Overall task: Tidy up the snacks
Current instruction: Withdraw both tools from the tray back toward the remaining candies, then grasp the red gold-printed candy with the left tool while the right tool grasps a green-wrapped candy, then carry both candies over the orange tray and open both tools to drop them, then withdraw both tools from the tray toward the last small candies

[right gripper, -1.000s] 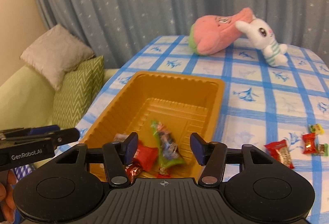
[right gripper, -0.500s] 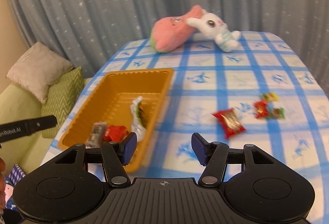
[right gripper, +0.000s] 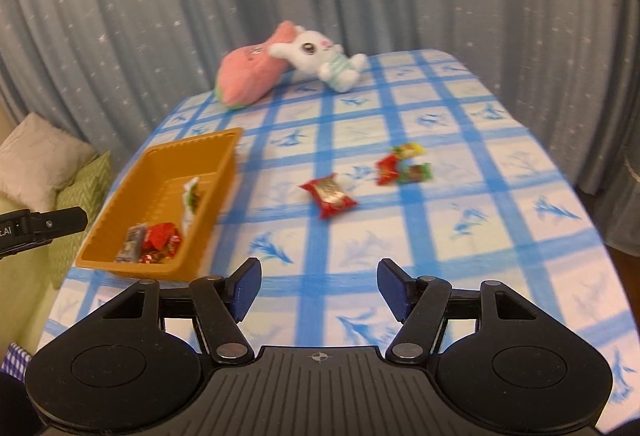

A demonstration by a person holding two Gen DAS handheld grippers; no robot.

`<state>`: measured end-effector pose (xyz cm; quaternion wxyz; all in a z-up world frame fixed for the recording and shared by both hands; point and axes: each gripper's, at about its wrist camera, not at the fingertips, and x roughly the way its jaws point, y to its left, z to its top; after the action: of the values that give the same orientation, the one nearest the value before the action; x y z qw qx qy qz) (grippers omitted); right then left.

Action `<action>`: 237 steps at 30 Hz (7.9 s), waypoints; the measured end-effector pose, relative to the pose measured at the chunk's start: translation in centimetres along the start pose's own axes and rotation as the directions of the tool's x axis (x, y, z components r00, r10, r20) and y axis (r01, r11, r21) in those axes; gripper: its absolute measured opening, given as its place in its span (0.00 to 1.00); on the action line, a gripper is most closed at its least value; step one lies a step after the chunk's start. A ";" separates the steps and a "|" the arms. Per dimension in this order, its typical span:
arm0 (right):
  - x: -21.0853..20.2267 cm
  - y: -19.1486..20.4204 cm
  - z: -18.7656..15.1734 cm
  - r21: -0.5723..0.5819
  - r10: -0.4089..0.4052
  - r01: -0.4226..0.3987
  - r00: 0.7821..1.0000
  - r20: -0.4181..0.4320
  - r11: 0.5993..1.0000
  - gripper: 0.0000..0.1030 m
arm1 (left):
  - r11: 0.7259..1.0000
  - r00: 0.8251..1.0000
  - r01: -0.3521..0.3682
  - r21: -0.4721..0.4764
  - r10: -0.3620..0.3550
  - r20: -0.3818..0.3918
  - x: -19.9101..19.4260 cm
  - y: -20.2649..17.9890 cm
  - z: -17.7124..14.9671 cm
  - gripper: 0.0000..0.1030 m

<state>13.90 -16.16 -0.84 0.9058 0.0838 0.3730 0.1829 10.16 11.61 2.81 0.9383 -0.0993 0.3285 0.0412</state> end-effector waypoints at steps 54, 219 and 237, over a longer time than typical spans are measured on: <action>14.5 -14.1 6.0 -0.111 -0.069 0.066 0.997 -0.022 0.992 0.60 | 0.998 0.995 0.044 0.052 -0.040 -0.086 24.1 -14.2 -2.1 0.58; 14.7 14.6 3.6 -0.334 0.212 -0.228 0.974 -0.084 0.915 0.20 | 0.984 0.989 -0.150 -0.100 0.150 -0.006 7.0 10.6 1.1 0.49; 12.9 12.3 3.5 -0.245 0.252 -0.261 0.965 -0.070 0.934 0.51 | 0.981 0.988 -0.151 -0.119 0.154 0.019 3.8 10.0 0.3 0.53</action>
<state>21.54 0.18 -3.09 0.8703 0.0127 0.3494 0.3469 11.89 21.45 -0.96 0.9295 -0.1283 0.3189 0.1337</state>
